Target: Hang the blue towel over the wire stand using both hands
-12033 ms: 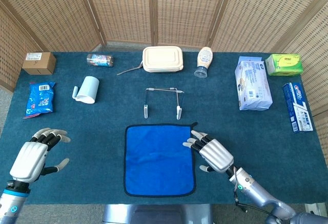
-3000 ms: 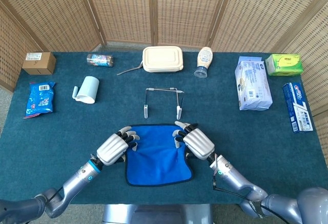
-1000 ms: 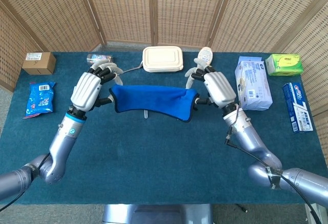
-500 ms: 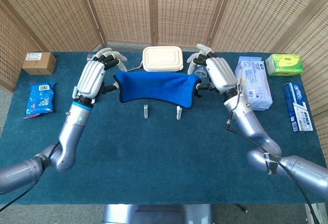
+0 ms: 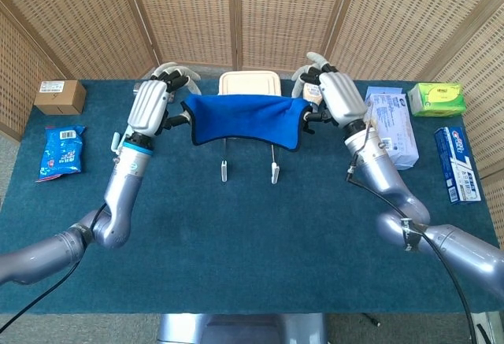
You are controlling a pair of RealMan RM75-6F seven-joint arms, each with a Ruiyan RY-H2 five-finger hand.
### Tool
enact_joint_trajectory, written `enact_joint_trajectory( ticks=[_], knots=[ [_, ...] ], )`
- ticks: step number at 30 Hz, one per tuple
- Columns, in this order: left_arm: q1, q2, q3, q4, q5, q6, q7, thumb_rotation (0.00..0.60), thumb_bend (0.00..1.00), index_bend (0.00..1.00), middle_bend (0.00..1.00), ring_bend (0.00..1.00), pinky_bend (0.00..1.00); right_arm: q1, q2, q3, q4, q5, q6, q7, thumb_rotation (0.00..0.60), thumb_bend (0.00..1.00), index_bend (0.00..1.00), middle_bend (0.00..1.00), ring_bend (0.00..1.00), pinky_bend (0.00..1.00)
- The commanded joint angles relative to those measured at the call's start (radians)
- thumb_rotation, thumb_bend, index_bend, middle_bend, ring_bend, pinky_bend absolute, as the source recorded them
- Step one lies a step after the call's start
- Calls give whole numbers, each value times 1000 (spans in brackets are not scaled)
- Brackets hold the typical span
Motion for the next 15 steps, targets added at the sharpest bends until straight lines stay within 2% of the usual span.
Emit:
enact_joint_trajectory(
  ticks=[1, 15],
  knots=[
    [-9, -11, 5, 18, -4, -10, -5, 600, 557, 740, 382, 282, 158, 5, -9, -9, 21, 2, -10, 4, 600, 479, 890, 352, 98, 212],
    [-4, -50, 55, 92, 4, -23, -34, 600, 541, 738, 382, 282, 152, 8, -51, -40, 72, 2, -21, 28, 600, 475, 887, 351, 97, 212]
  ],
)
